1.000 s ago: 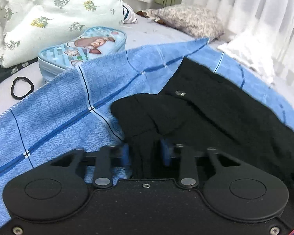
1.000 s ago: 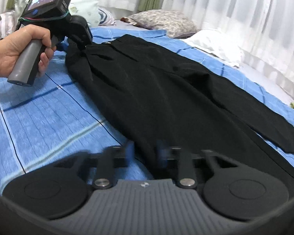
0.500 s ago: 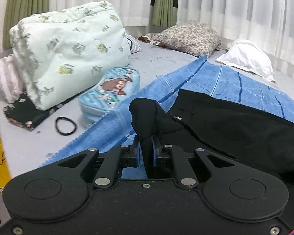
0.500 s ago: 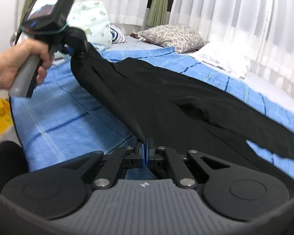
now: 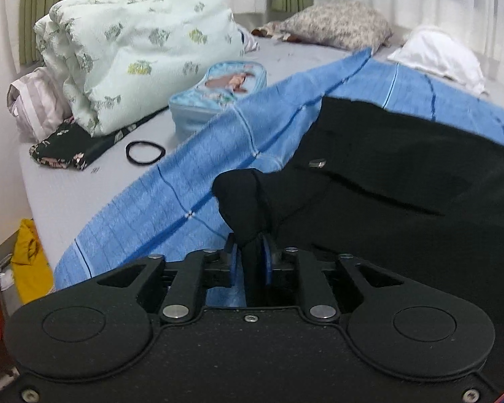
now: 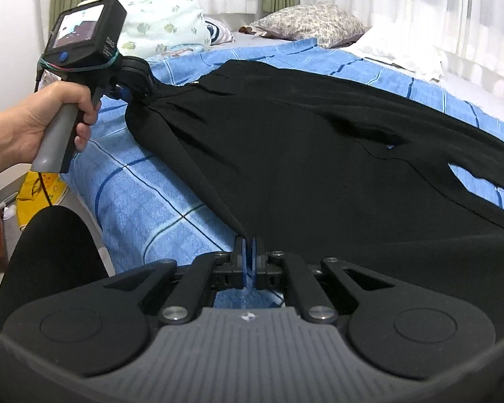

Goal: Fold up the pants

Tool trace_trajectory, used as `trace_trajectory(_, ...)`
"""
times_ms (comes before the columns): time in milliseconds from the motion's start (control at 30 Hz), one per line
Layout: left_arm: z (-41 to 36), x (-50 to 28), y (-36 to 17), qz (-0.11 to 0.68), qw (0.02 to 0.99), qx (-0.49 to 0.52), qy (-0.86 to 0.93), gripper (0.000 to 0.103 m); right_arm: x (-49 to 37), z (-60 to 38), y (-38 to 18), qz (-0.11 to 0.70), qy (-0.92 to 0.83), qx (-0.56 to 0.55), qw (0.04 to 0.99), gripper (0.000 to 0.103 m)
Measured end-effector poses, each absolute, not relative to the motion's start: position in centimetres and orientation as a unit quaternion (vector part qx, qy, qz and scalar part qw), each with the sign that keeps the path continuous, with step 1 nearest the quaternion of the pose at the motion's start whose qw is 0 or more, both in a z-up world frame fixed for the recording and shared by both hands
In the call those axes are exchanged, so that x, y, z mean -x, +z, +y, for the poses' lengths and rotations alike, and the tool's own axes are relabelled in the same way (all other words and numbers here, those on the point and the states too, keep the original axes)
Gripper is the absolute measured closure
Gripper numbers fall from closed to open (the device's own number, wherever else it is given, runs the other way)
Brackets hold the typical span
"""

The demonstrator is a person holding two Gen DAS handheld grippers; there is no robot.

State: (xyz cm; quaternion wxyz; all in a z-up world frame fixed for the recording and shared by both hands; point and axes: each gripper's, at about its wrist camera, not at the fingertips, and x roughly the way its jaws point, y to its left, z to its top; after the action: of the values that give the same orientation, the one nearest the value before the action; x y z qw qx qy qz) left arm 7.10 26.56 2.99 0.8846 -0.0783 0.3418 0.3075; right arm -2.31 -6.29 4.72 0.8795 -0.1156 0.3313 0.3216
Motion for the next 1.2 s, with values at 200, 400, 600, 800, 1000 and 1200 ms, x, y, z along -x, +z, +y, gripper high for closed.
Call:
trace_trajectory(200, 24.8, -7.3, 4.7, 0.333, 0.886, 0.04, 0.321, 0.045, 2.5, -10.1, 6.3, 0.321, 0.296, 0.079, 0.896, 0.056)
trace_trajectory(400, 21.0, -6.3, 7.3, 0.305, 0.917, 0.024, 0.255, 0.038, 2.0, -17.9, 6.8, 0.319, 0.198, 0.044, 0.926, 0.052)
trace_trajectory(600, 14.8, -5.6, 8.3, 0.287, 0.947, 0.001, 0.141, 0.043, 1.8, -27.7, 6.2, 0.331, 0.071, -0.008, 0.941, 0.052)
trace_trajectory(800, 6.3, -7.3, 8.2, 0.302, 0.953, -0.012, -0.016, 0.07, -1.1, -34.2, 6.8, 0.334, -0.009, -0.022, 0.942, 0.052)
trace_trajectory(1000, -3.5, -11.5, 5.6, 0.333, 0.936, -0.045, -0.107, 0.071, -7.9, -39.7, 5.8, 0.356, -0.052, -0.046, 0.932, 0.05)
trace_trajectory(1200, -8.0, -16.9, 1.4, 0.372, 0.923, -0.06, -0.075, 0.074, -12.9, -43.7, 3.9, 0.377, -0.093, -0.046, 0.92, 0.051)
